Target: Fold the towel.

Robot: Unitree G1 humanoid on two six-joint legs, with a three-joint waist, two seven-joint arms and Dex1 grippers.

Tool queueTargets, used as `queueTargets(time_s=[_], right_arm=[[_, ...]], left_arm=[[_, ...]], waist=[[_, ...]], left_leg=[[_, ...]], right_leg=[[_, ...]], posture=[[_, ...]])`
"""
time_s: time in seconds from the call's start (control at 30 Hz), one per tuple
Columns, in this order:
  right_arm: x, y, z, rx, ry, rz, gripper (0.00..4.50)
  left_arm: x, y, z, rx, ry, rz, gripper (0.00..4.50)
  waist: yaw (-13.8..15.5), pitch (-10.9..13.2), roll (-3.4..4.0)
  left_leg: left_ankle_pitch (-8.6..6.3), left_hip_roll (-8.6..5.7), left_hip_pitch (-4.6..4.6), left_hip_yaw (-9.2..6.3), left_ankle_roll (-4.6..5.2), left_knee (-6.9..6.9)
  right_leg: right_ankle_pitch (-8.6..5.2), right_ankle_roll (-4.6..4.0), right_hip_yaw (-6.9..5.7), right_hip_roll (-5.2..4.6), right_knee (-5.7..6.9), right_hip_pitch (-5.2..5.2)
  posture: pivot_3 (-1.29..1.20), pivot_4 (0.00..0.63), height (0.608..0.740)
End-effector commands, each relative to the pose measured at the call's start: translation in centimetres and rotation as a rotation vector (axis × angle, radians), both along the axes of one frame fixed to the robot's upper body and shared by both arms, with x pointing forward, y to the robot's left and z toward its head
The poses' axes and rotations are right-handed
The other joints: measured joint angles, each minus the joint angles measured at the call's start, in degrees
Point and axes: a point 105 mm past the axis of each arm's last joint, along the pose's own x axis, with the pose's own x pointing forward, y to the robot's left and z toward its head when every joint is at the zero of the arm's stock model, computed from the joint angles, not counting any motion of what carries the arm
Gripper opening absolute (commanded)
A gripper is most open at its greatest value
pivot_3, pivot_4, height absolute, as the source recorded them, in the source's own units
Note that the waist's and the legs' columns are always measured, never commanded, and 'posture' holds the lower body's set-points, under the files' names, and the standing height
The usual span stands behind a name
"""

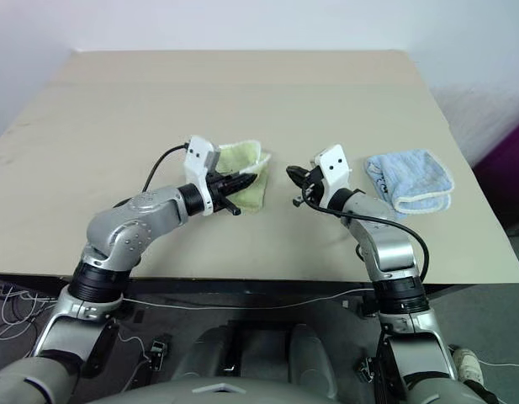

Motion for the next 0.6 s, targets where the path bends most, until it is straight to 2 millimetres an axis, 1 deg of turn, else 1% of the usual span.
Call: queueTargets(time_s=[0.03, 0.17, 0.27, 0.33, 0.37, 0.47, 0.53, 0.6], right_arm=[[-0.4, -0.4, 1.5, 0.009, -0.054, -0.011, 0.00], [-0.4, -0.2, 1.5, 0.009, -0.051, -0.009, 0.00], [-0.4, -0.1, 1.6, 0.008, -0.050, -0.003, 0.00], [-0.3, 0.0, 1.7, 0.007, -0.051, 0.002, 0.00], [-0.3, 0.1, 1.7, 0.006, -0.051, 0.004, 0.00], [-0.2, 0.2, 1.8, 0.005, -0.053, 0.009, 0.00], [-0.1, 0.3, 2.0, 0.006, -0.058, 0.014, 0.00], [-0.1, 0.4, 2.2, 0.008, -0.063, 0.020, 0.00]], left_arm=[[-0.2, 0.1, -0.1, 0.063, -0.041, -0.028, 0.05], [-0.3, 0.6, -1.0, 0.105, -0.029, -0.030, 0.05], [-0.5, 0.6, -1.0, 0.081, -0.020, -0.034, 0.68], [-0.6, 0.6, -0.6, 0.039, -0.011, -0.038, 1.27], [-0.7, 0.6, -0.4, 0.023, -0.010, -0.043, 1.68], [-1.0, 0.7, 0.1, -0.023, 0.003, -0.051, 2.71], [-1.7, 0.9, 1.2, -0.115, 0.028, -0.087, 3.41], [-2.2, 1.2, 2.1, -0.170, 0.027, -0.112, 4.05]], waist=[[0.0, 0.0, 0.00], [0.0, 0.0, 0.00], [0.0, 0.0, 0.01], [0.0, 0.0, 0.00], [0.0, 0.0, 0.00], [0.0, 0.0, 0.00], [0.0, 0.0, 0.00], [0.0, 0.0, 0.01]], left_leg=[[0.00, 0.00, 0.00, 0.00, 0.00, 0.00], [0.00, 0.00, 0.00, 0.00, 0.00, 0.00], [0.00, 0.00, 0.00, -0.01, 0.00, 0.00], [0.00, 0.00, 0.00, -0.01, 0.00, 0.00], [0.00, 0.00, 0.00, -0.02, 0.00, 0.00], [0.00, 0.01, 0.00, -0.03, 0.00, 0.00], [0.00, 0.01, 0.00, -0.03, 0.00, 0.00], [0.00, 0.01, 0.00, -0.03, 0.00, 0.00]], right_leg=[[0.00, 0.00, 0.00, 0.00, -0.01, 0.00], [0.00, 0.00, 0.00, -0.02, -0.02, 0.01], [0.00, 0.00, 0.00, -0.02, -0.02, 0.01], [0.00, 0.00, 0.00, -0.03, -0.02, 0.01], [0.00, 0.00, -0.01, -0.03, -0.02, 0.01], [0.00, 0.00, -0.01, -0.03, -0.02, 0.01], [0.00, 0.00, -0.01, -0.04, -0.02, 0.01], [0.00, 0.00, -0.01, -0.04, -0.02, 0.01]], posture=[[0.00, 0.150, 0.740], [0.00, 0.150, 0.740], [0.00, 0.150, 0.740], [0.00, 0.150, 0.740], [0.00, 0.150, 0.740], [0.00, 0.150, 0.740], [0.00, 0.150, 0.740], [0.00, 0.150, 0.740]])
